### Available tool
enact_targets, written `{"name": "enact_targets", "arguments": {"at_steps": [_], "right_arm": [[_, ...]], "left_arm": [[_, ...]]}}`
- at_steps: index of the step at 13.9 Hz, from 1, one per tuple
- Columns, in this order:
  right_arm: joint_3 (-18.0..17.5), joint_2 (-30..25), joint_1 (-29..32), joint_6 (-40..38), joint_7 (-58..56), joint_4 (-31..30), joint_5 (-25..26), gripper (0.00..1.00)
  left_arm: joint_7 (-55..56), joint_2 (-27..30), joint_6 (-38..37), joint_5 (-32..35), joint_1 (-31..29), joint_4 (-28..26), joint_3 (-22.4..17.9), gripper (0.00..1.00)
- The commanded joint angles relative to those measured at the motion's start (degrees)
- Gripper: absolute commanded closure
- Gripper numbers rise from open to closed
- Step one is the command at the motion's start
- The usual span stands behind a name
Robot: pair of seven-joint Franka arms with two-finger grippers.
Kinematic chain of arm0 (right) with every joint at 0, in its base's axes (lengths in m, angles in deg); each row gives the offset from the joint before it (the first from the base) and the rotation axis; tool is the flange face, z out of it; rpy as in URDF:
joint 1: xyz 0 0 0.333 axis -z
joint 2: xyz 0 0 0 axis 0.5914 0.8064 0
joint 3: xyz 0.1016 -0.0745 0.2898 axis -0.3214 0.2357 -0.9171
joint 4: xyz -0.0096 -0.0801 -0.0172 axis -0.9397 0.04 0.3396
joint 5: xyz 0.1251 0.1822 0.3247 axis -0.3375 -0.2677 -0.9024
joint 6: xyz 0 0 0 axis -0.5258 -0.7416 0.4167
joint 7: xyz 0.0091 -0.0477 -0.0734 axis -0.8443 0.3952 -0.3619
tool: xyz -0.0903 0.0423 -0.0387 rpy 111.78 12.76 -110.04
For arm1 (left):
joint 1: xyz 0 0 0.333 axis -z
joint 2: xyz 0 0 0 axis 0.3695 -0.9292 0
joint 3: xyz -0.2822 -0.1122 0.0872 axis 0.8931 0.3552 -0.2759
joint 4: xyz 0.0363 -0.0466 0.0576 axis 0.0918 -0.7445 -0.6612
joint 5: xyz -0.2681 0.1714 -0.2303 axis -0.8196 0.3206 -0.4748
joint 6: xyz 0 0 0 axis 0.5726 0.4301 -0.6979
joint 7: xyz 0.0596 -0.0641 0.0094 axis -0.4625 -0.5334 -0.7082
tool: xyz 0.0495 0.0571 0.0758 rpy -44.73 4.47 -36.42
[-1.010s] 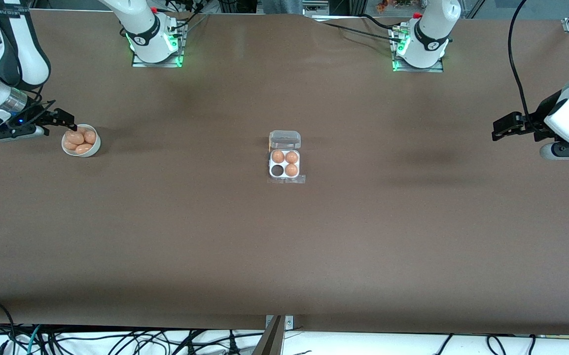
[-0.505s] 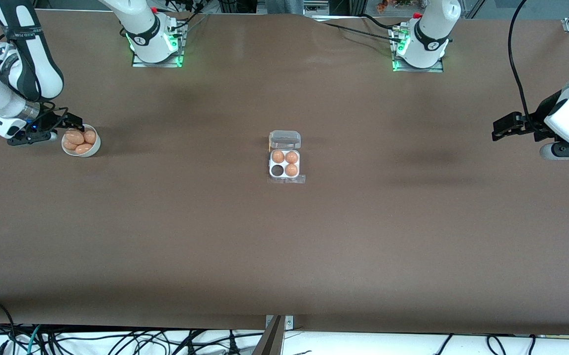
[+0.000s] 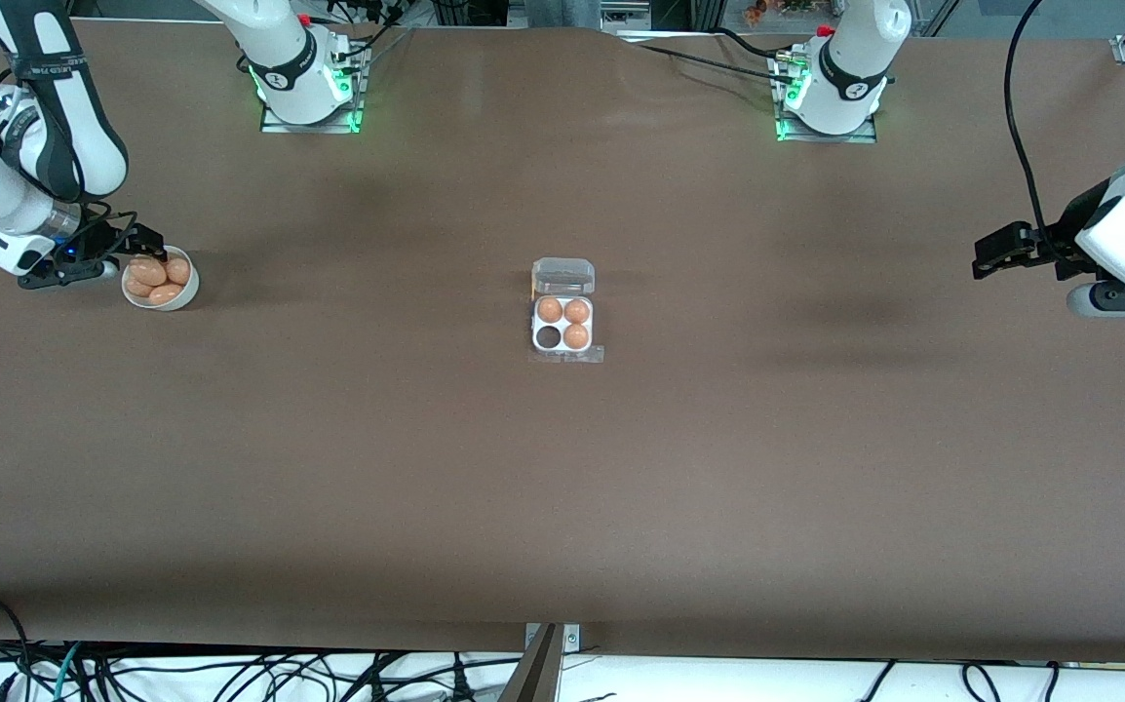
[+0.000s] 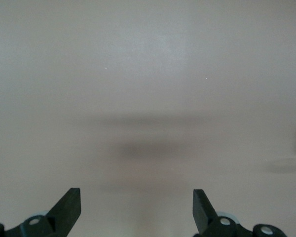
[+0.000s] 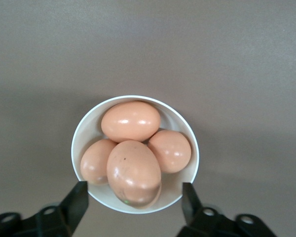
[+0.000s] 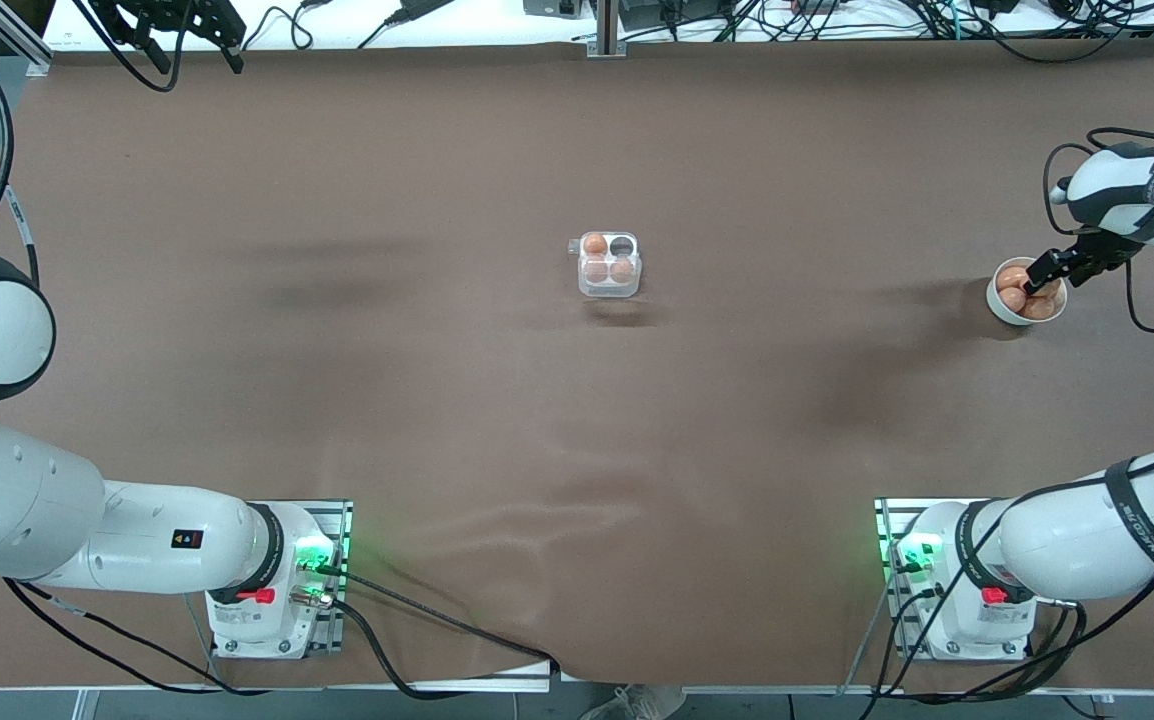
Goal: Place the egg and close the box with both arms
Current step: 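Close the right gripper around one brown egg in the bowl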
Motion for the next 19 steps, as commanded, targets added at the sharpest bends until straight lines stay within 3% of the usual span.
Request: {"name": "enact_targets", "arguments": {"at_steps": [1, 19], "right_arm": [[0.2, 0.5, -0.2, 0.3, -1.5, 0.3, -1.1, 0.24], [-0.1, 2.4, -0.8, -0.5, -1.2, 1.7, -1.3, 0.45]], "left_arm": [[-1.0, -0.7, -1.4, 0.8, -0.2, 1.8, 0.0, 0.0], [-1.0, -0.7, -1.4, 0.8, -0.2, 1.8, 0.0, 0.0]]}}
